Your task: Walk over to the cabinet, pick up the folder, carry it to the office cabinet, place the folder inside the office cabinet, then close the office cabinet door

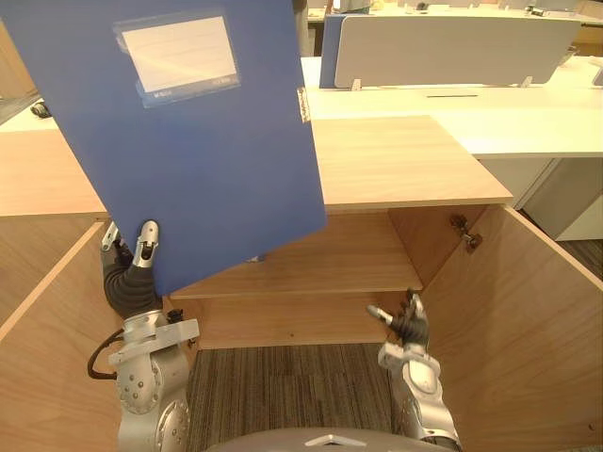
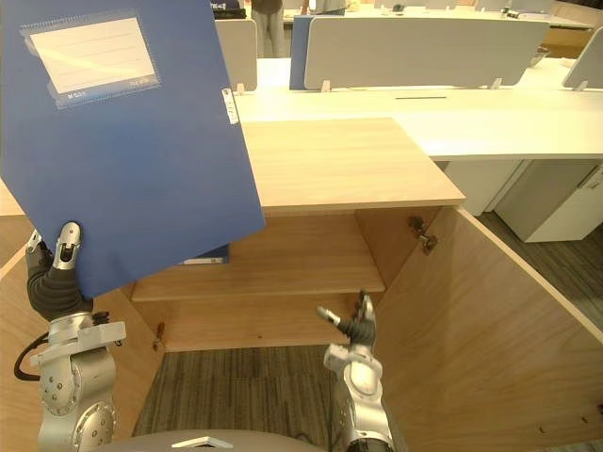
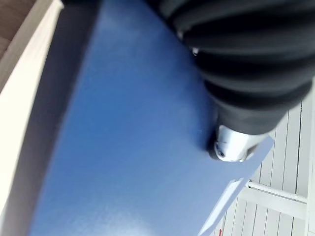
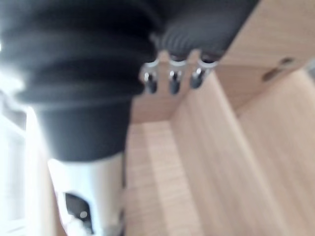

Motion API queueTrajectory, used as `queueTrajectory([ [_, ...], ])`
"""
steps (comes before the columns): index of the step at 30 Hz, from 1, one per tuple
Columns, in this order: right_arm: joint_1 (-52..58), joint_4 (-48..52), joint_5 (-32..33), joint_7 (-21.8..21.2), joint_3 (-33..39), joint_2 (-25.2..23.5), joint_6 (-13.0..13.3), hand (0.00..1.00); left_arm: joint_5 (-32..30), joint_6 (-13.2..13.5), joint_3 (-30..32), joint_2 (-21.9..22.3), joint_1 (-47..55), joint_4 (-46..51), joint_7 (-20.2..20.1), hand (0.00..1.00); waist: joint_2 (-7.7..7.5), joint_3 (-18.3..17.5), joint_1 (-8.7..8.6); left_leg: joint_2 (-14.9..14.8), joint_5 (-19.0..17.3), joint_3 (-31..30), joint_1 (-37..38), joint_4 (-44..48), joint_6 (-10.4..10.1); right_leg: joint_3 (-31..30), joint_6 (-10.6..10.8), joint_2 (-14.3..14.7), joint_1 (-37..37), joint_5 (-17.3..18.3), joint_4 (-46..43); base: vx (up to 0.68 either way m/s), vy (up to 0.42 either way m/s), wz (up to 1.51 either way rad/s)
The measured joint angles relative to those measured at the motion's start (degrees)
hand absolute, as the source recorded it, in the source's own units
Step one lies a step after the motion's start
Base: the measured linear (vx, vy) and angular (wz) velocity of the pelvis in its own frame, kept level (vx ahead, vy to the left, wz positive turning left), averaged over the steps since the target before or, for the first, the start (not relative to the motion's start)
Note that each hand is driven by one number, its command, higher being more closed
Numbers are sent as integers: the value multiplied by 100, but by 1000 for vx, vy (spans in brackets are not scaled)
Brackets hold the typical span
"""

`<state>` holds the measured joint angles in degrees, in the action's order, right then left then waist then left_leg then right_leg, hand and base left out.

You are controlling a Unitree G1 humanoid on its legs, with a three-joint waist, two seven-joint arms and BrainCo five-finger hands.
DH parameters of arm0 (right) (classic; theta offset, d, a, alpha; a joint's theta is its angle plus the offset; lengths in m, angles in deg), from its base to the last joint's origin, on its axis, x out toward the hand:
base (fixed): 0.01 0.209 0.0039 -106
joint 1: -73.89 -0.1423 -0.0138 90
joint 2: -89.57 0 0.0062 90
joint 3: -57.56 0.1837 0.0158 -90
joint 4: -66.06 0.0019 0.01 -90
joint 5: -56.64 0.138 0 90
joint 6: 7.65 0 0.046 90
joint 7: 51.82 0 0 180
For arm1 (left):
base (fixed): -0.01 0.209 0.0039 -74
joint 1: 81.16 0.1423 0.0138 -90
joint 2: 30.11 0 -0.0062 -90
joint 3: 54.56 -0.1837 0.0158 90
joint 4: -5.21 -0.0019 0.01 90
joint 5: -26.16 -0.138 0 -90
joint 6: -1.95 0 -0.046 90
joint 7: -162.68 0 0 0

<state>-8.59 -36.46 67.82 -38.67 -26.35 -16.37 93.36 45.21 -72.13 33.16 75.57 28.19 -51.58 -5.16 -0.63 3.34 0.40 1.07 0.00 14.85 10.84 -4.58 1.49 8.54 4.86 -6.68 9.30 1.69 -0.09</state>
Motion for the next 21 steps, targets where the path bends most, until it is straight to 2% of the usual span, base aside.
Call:
queueTrajectory([
  [5,-2,1095,36,-13,-153,-136,205,0,-22,0,5,86,-4,0,-32,100,-35,32,-6,0,-10,23,-13,3,24,-15,12,7,3,-13,59,0,0,-2],
  [7,0,1650,75,-45,-276,-183,382,0,-122,1,9,117,-15,0,7,100,-52,49,-9,0,-28,49,-22,4,35,-31,20,11,4,-25,82,7,-3,-5],
  [16,6,2607,238,-308,-610,-330,635,0,-698,21,183,141,-197,-6,340,100,-74,152,-38,11,-117,122,-5,6,55,-135,22,11,4,-25,132,13,-9,-5],
  [21,-22,3015,768,-675,-828,-348,824,0,-698,30,180,142,-243,-86,371,100,-83,156,-43,18,-164,161,16,6,59,-179,22,9,3,-25,136,3,-8,-3],
])
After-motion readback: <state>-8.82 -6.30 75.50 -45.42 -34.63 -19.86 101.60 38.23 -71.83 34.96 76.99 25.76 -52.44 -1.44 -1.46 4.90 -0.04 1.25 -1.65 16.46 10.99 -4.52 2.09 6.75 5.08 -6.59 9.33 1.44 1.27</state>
